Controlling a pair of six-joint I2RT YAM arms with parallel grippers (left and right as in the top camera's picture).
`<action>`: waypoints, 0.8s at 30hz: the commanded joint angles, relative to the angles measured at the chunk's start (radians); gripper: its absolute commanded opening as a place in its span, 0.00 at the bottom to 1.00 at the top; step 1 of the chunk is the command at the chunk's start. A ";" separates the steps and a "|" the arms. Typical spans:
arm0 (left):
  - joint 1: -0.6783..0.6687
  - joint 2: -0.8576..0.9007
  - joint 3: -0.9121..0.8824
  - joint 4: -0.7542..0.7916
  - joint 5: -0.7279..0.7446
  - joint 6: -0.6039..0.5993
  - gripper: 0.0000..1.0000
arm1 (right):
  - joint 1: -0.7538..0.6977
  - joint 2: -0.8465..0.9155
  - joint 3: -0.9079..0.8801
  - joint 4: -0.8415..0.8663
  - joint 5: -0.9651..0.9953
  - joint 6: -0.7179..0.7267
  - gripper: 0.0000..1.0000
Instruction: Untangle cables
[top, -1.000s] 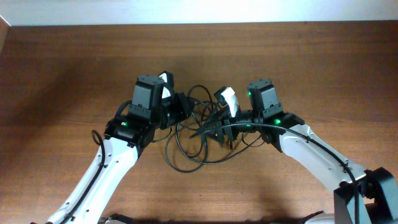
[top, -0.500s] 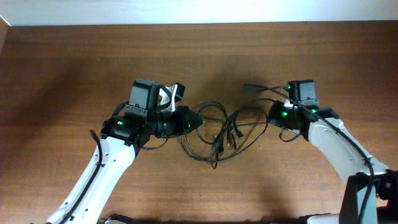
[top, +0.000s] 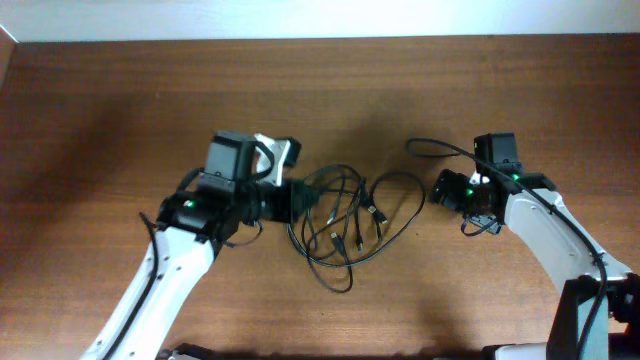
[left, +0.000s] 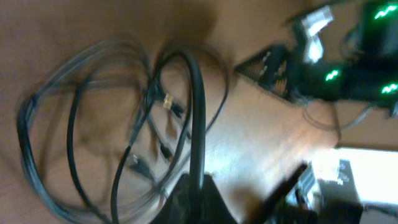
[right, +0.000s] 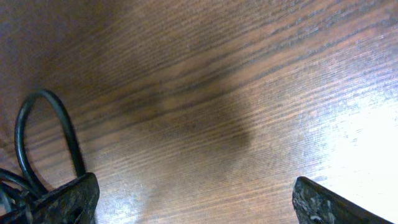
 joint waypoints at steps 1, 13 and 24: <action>0.019 -0.090 0.021 0.085 -0.197 0.032 0.00 | -0.006 0.000 0.004 0.000 0.013 0.007 0.99; 0.074 -0.040 0.021 -0.026 -0.505 -0.209 0.05 | -0.006 0.000 0.004 0.000 0.013 0.008 0.98; -0.180 0.322 0.015 -0.041 -0.268 -0.212 0.00 | -0.006 0.000 0.004 0.000 0.013 0.008 0.99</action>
